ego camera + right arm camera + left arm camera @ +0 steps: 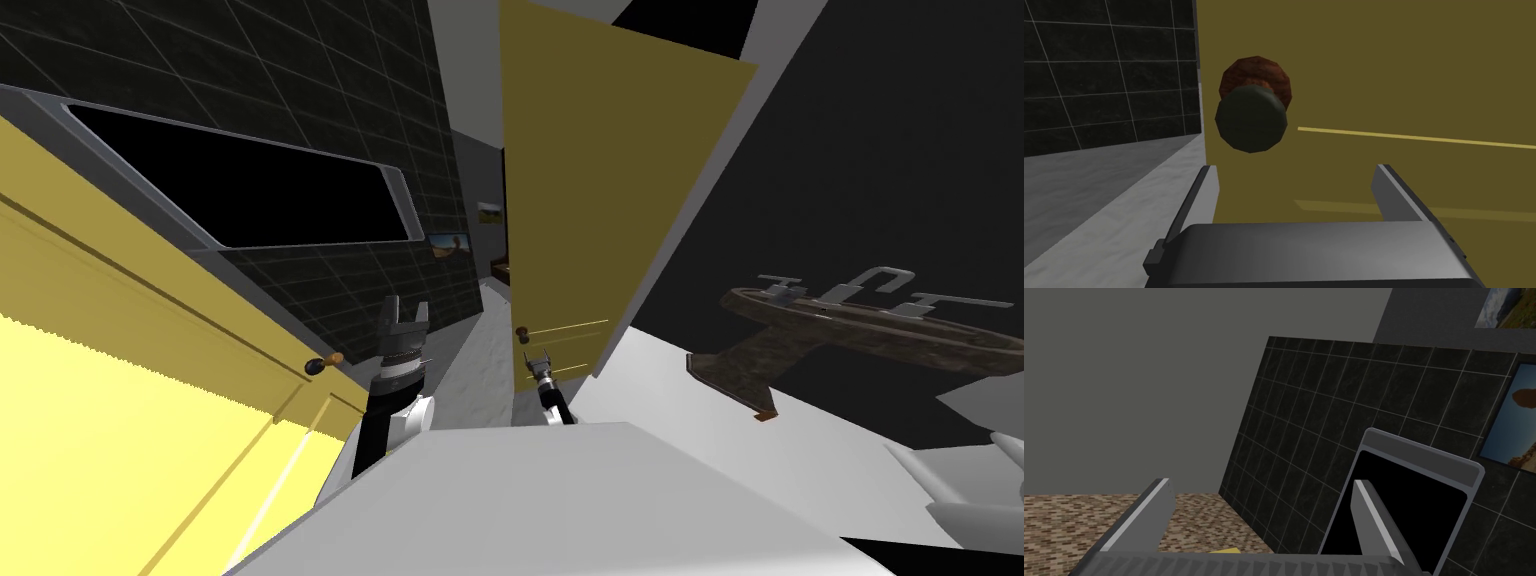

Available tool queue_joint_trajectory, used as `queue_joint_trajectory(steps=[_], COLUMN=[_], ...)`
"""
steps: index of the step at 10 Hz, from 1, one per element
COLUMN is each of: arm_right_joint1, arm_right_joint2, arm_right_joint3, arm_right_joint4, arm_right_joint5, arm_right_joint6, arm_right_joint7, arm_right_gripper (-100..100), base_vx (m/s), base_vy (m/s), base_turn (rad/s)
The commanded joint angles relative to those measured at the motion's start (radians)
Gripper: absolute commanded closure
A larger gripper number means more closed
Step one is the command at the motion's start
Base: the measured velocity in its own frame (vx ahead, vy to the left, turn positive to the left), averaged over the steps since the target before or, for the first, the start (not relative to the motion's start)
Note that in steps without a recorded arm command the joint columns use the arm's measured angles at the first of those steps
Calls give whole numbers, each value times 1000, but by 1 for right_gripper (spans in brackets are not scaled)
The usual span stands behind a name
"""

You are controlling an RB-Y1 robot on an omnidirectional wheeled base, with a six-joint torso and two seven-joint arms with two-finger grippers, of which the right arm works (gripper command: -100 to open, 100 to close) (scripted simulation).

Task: Push the door open

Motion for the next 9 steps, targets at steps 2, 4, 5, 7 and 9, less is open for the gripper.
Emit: queue_joint_trajectory(steps=[2, 4, 5, 7, 9], arm_right_joint1=[-8, -10, -11, -11, -11], arm_right_joint2=[2, 31, 50, 37, 37], arm_right_joint3=[-4, -8, -9, -9, -9], arm_right_joint4=[11, 13, 14, 14, 14], arm_right_joint5=[-3, -5, -5, -6, -6], arm_right_joint6=[-6, -8, -8, -5, -5], arm_right_joint7=[-4, -6, -6, -6, -6], arm_right_gripper=[-100, -100, -100, 100, 100], base_vx=[193, 189, 170, 29, -21], base_vy=[49, 45, 25, 7, 4], base_turn=[23, 7, 35, 15, -2])
